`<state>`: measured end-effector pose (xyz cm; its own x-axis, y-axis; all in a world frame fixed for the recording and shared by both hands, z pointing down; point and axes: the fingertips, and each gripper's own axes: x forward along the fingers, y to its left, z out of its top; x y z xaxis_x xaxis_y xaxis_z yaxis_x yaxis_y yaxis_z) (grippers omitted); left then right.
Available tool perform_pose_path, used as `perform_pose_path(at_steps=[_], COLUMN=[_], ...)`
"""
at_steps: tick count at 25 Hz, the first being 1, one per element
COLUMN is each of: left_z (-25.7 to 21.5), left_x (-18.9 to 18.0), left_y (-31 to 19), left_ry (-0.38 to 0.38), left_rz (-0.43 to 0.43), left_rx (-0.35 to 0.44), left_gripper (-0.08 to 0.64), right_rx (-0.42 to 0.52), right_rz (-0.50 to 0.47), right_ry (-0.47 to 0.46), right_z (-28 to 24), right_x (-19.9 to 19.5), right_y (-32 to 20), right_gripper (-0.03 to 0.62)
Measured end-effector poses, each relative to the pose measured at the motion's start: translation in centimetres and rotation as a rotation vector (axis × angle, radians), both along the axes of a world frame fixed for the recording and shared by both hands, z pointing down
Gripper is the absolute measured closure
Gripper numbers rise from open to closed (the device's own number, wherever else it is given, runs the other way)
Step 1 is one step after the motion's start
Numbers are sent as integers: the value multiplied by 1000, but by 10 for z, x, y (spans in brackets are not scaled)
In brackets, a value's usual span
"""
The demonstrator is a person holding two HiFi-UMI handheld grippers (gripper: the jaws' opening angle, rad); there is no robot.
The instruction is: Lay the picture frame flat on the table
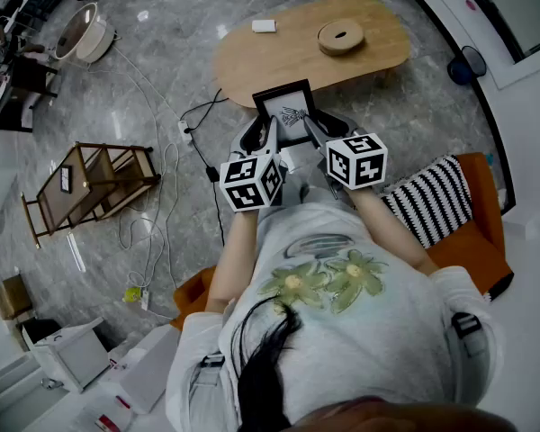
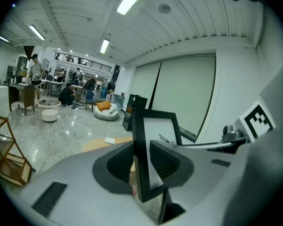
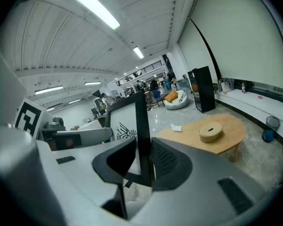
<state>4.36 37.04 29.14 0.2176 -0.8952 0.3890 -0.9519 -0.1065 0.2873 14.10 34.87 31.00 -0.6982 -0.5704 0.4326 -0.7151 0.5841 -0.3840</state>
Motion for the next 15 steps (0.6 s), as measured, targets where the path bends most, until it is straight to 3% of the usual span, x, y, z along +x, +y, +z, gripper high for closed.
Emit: perform_pose_path(at_steps=[15], left_z=[15], left_x=[-4], left_y=[-43], left_ry=[23], left_rz=[39], left_rx=[-37], left_gripper=[456], right_rx=[-38], right_rz=[31], right_ry=[-28], right_z=[11], right_x=[-1], right_y=[-38], right_gripper=[489])
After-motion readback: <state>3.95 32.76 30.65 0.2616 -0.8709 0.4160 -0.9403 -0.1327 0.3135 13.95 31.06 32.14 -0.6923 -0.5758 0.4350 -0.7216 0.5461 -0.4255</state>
